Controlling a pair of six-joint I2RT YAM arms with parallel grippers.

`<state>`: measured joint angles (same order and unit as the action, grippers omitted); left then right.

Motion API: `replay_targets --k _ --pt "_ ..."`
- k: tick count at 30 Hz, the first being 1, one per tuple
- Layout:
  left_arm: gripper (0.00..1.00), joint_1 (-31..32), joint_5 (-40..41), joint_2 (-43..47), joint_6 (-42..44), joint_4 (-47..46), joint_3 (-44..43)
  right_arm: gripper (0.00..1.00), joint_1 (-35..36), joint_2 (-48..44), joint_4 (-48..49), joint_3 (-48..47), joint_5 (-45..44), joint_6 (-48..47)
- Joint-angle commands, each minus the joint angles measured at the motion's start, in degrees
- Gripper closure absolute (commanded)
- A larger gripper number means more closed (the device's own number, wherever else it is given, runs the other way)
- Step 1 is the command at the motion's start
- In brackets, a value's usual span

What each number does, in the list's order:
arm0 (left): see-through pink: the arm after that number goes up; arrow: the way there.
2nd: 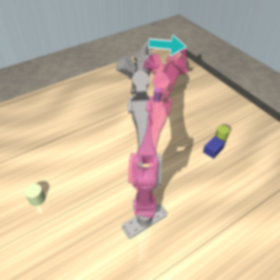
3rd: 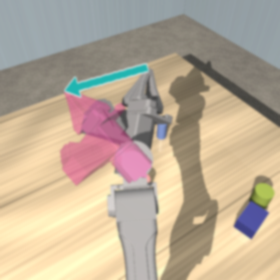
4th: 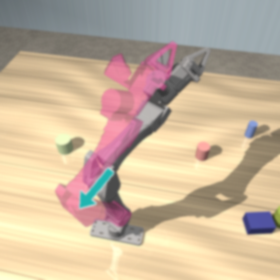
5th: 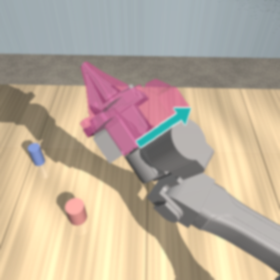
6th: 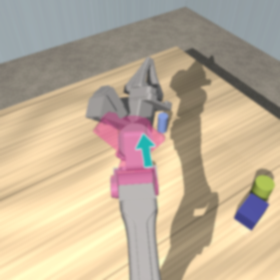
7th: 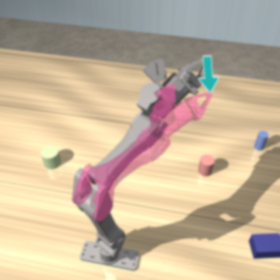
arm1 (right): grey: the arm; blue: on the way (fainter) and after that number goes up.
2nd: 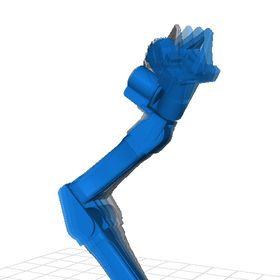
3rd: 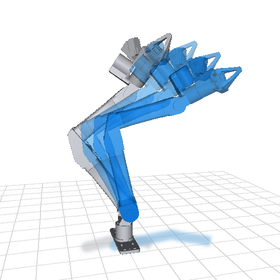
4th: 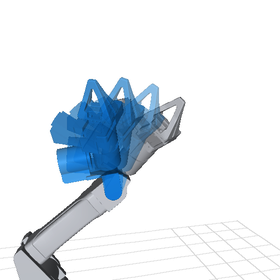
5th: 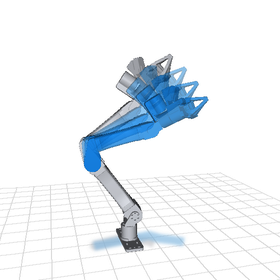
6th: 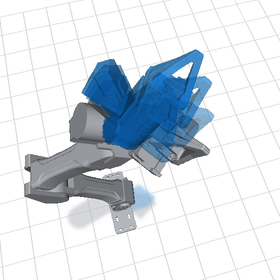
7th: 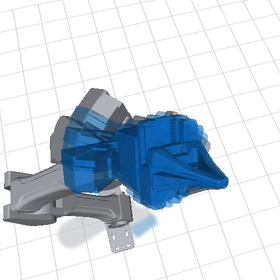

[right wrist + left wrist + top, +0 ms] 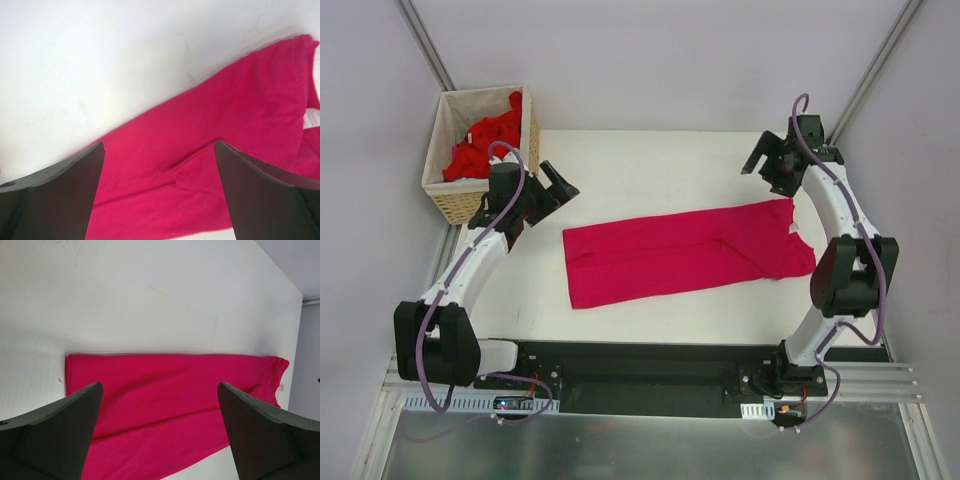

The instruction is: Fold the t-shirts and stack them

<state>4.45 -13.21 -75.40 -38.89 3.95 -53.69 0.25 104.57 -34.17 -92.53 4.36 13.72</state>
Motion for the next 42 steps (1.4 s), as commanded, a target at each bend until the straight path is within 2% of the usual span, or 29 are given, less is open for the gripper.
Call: replay_targets --k 1,4,8,16,20,31,38,42 --pt "0.01 0.0 -0.2 3.9 1.8 1.1 2.2 0.06 2.9 -4.5 -2.8 7.3 -1.7 -2.9" --pt "0.01 0.0 -0.3 3.8 1.7 1.2 3.2 0.11 3.1 -3.8 -0.5 13.7 -2.0 -2.4" --pt "0.01 0.0 -0.6 3.4 1.5 1.3 3.3 0.18 3.0 -2.2 1.6 16.9 -3.4 -2.0" --pt "0.01 0.0 0.0 3.2 1.9 1.6 3.3 0.20 2.7 1.2 1.9 15.0 -2.8 -2.1" --pt "0.01 0.0 0.1 2.7 2.1 1.8 3.2 0.23 2.5 1.6 2.2 14.7 -2.7 -2.0" --pt "0.01 0.0 0.3 2.8 2.2 2.1 2.8 0.40 0.9 5.3 2.9 12.3 -2.5 -0.9" --pt "0.01 0.0 0.7 2.7 2.4 2.6 2.7 0.56 0.5 8.5 3.5 11.1 -1.5 -0.3" --pt "0.01 0.0 1.0 2.6 2.5 2.8 2.5 0.60 0.5 8.6 3.7 11.2 -1.2 -0.1"
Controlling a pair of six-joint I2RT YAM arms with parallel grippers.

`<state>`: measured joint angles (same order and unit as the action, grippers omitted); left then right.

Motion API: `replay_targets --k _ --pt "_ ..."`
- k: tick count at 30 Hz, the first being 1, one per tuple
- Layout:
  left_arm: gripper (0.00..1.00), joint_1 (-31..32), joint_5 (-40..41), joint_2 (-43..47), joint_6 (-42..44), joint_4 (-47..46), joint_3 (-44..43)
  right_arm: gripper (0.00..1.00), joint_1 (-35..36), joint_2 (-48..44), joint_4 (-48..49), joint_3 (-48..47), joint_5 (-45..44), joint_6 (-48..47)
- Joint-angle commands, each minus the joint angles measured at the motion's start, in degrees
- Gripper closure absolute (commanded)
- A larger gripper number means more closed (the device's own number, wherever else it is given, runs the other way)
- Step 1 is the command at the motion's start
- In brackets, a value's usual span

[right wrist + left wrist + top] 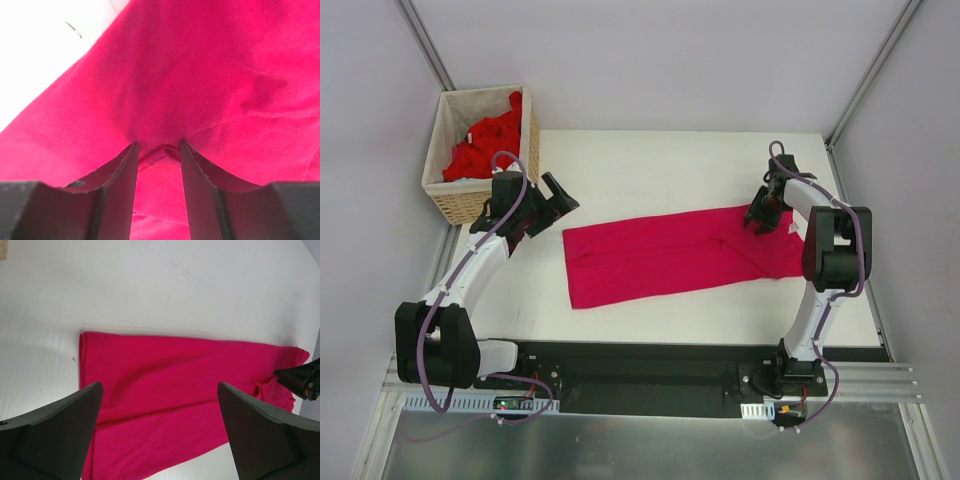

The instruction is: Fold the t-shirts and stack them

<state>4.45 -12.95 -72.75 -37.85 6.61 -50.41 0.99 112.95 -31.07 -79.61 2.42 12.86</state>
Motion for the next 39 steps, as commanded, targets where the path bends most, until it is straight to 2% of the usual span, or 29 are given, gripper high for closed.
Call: replay_targets --k 1,8,16,21,23,28,39 --pt "0.01 0.0 0.7 0.1 1.5 0.2 -0.8 0.61 -0.2 0.2 0.6 -1.7 0.7 0.8" --pt "0.01 0.0 0.7 -0.1 1.5 0.3 -0.7 0.74 -0.3 -0.7 0.0 -1.7 0.5 0.8" --pt "0.01 0.0 0.4 -0.5 1.1 0.2 -0.8 0.81 -0.2 -3.3 -0.9 -0.5 0.0 0.8" --pt "0.01 0.0 -0.1 -0.5 0.8 0.2 -0.8 0.92 -0.1 -5.5 -1.2 0.9 -0.2 1.1" --pt "0.01 0.0 -0.2 -0.5 0.8 0.3 -0.9 0.99 0.1 -6.0 -1.6 1.4 -0.4 1.2" --pt "0.01 0.0 -0.5 -1.2 0.7 0.3 -1.1 0.99 1.5 -8.8 -2.2 3.0 -0.7 1.5" --pt "0.01 0.1 -1.4 -0.6 -0.2 0.2 -0.1 0.99 10.4 -19.5 -3.9 10.7 -5.5 1.4"
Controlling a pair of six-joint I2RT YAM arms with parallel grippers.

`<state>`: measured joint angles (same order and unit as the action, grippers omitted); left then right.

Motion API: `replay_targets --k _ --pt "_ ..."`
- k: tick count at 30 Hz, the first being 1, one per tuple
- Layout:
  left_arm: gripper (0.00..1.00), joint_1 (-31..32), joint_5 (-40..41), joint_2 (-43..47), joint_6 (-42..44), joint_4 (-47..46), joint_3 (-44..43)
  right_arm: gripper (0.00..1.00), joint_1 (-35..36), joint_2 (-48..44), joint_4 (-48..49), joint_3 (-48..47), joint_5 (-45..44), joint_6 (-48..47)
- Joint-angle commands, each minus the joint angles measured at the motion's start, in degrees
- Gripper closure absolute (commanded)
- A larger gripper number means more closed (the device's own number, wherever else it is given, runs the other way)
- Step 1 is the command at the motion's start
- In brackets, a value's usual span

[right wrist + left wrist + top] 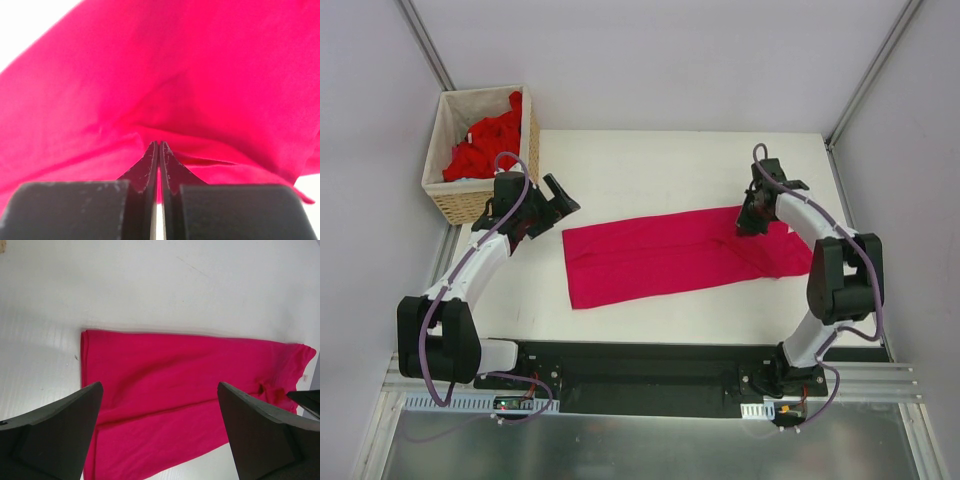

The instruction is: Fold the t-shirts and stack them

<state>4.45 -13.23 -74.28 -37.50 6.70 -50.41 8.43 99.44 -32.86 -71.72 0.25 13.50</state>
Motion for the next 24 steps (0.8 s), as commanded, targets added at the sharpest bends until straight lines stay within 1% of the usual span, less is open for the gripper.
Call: replay_targets --k 1,7,12,13,15,16,19,20,21,24 --pt "0.01 0.1 -1.0 1.3 -0.6 0.2 0.0 0.99 3.6 -6.8 -2.1 4.5 -3.6 0.7" --pt "0.01 0.2 -1.4 2.0 -0.8 0.1 0.6 0.99 7.4 -11.5 -2.2 11.3 -6.0 1.4" --pt "0.01 0.5 -1.2 2.2 -1.1 0.2 0.7 0.99 11.0 -14.3 -2.5 15.0 -7.8 2.1" --pt "0.01 0.5 -1.1 2.0 -1.1 0.2 0.6 0.95 11.8 -14.9 -2.6 15.3 -8.0 2.3" --pt "0.01 0.6 -1.3 1.9 -1.1 0.2 0.6 0.75 12.7 -15.2 -3.6 15.5 -8.7 2.1" --pt "0.01 0.6 -1.3 2.1 -1.2 0.1 0.7 0.45 13.5 -15.6 -4.1 15.6 -9.4 2.5" --pt "0.01 0.6 -1.1 2.1 -1.1 0.2 0.8 0.06 14.3 -16.7 -5.4 14.8 -12.5 2.8" --pt "0.01 0.7 -1.2 2.0 -1.2 0.1 0.8 0.01 14.3 -17.3 -6.0 14.1 -14.8 2.7" --pt "0.01 0.7 -1.2 2.1 -1.2 0.2 0.8 0.03 14.2 -17.4 -7.4 11.3 -16.1 2.4" --pt "0.01 0.8 -1.4 1.9 -1.4 0.2 0.7 0.04 13.9 -16.3 -10.3 4.7 -19.6 0.8"
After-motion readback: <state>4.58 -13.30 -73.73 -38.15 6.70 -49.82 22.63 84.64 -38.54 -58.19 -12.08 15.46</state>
